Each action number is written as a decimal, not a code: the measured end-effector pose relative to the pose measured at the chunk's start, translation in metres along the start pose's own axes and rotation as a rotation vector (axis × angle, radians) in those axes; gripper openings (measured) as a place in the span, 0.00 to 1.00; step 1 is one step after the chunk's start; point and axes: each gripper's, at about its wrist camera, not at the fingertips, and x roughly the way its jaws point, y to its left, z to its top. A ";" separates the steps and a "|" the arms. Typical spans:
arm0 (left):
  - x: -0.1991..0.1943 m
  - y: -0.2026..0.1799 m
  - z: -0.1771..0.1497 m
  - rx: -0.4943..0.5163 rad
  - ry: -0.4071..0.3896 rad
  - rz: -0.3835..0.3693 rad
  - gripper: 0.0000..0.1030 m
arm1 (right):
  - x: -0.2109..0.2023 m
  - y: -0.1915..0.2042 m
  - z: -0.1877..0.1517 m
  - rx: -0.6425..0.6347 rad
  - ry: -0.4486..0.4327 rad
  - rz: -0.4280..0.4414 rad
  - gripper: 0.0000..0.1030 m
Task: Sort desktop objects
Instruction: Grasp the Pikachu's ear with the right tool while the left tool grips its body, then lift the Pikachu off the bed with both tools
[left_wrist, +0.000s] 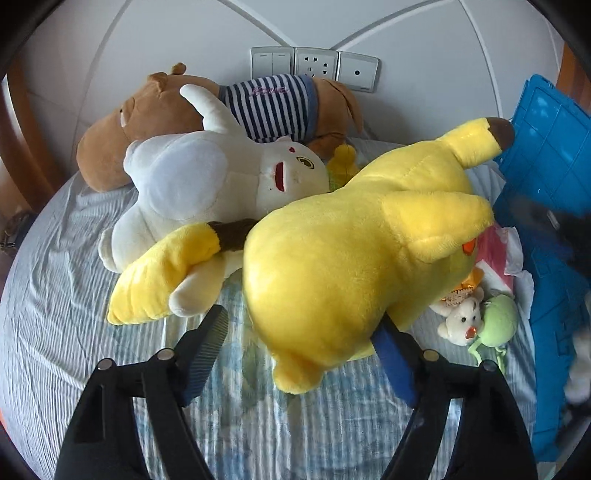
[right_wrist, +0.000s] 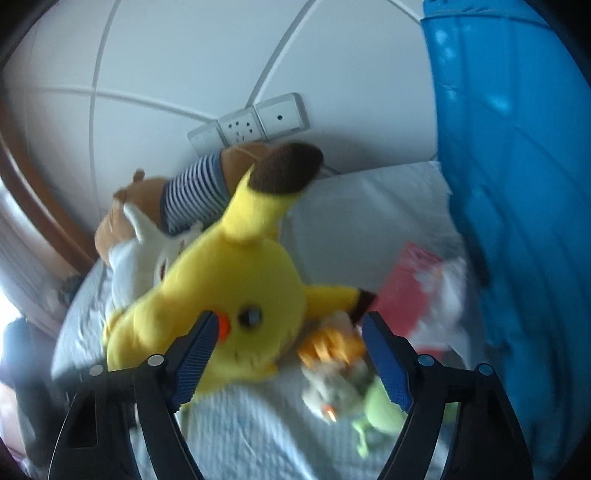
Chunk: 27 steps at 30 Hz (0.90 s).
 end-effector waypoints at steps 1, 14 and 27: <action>0.000 -0.002 0.000 0.010 -0.003 -0.002 0.76 | 0.007 0.001 0.007 0.010 -0.009 0.010 0.78; -0.011 0.006 0.017 0.010 -0.078 -0.034 0.60 | 0.062 0.030 0.044 -0.084 -0.076 0.043 0.27; -0.046 0.030 -0.015 0.043 -0.036 -0.038 0.68 | -0.023 0.051 -0.094 -0.024 0.095 0.141 0.07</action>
